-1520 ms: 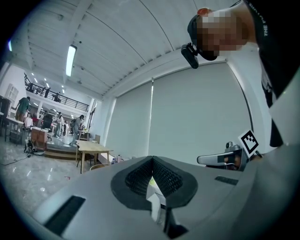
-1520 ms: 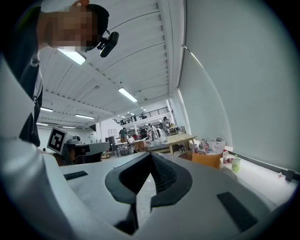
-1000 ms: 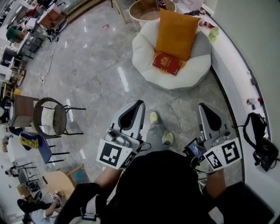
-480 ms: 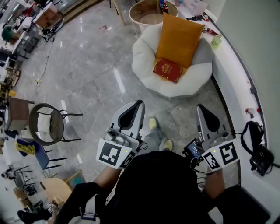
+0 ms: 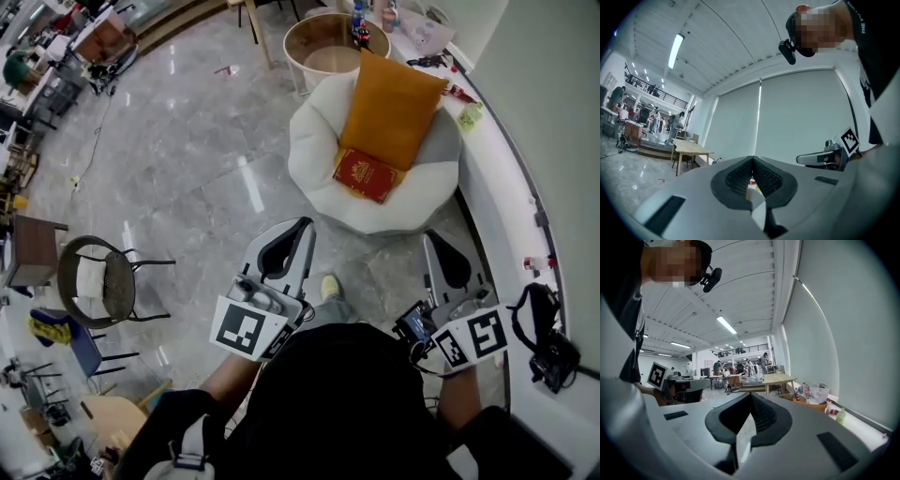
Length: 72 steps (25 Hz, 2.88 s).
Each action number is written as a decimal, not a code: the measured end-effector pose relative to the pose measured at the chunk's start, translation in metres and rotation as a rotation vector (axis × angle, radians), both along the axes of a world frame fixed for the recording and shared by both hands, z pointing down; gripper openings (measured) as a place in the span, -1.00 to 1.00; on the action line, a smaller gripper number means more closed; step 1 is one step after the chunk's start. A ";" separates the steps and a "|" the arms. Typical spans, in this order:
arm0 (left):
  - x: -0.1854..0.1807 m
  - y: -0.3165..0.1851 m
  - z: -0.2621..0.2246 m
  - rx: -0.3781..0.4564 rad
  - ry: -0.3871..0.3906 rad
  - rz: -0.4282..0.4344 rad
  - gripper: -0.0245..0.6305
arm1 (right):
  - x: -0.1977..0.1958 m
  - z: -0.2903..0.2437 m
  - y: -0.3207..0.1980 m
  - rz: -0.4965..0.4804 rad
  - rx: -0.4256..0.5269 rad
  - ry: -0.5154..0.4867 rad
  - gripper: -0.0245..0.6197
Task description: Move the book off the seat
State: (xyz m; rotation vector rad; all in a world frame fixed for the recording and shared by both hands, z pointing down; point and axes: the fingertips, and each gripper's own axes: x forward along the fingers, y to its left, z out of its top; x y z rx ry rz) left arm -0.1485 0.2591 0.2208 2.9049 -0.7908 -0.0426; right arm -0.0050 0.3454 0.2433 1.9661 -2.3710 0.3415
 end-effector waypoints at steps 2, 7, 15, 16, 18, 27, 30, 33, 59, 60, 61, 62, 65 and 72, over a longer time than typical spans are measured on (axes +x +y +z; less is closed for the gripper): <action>-0.001 -0.011 -0.001 0.005 0.012 0.009 -0.89 | -0.001 -0.001 -0.010 0.010 0.004 -0.009 -0.88; -0.001 -0.033 -0.001 0.011 0.029 0.020 -0.89 | -0.002 -0.001 -0.033 0.021 0.005 -0.010 -0.89; -0.014 -0.058 0.007 0.015 0.029 0.017 -0.89 | -0.010 0.008 -0.053 0.021 -0.003 0.002 -0.88; -0.014 -0.059 0.008 0.015 0.029 0.020 -0.89 | -0.010 0.009 -0.054 0.022 -0.006 0.003 -0.89; -0.013 -0.060 0.009 0.013 0.030 0.026 -0.89 | -0.010 0.010 -0.055 0.025 -0.009 0.006 -0.89; -0.006 -0.070 0.005 0.011 0.033 0.021 -0.89 | -0.001 0.007 -0.060 0.048 0.003 0.007 -0.89; -0.004 -0.075 0.005 0.019 0.027 0.021 -0.89 | 0.005 0.004 -0.064 0.057 0.013 0.006 -0.88; 0.003 -0.082 0.007 0.024 0.016 0.022 -0.89 | 0.014 0.003 -0.070 0.063 0.020 0.008 -0.88; 0.179 -0.212 0.023 -0.034 -0.053 0.056 -0.89 | 0.187 0.033 -0.195 0.089 -0.024 -0.058 -0.89; 0.184 -0.216 0.024 -0.034 -0.058 0.051 -0.89 | 0.192 0.035 -0.199 0.084 -0.027 -0.063 -0.89; 0.189 -0.220 0.024 -0.034 -0.065 0.047 -0.89 | 0.197 0.037 -0.203 0.080 -0.030 -0.067 -0.89; 0.193 -0.223 0.025 -0.034 -0.071 0.044 -0.89 | 0.202 0.039 -0.207 0.077 -0.033 -0.071 -0.88; 0.206 -0.232 0.026 -0.038 -0.086 0.048 -0.89 | 0.214 0.043 -0.219 0.062 -0.035 -0.084 -0.89; 0.234 -0.247 0.029 -0.026 -0.110 0.044 -0.89 | 0.240 0.051 -0.237 0.038 -0.028 -0.109 -0.88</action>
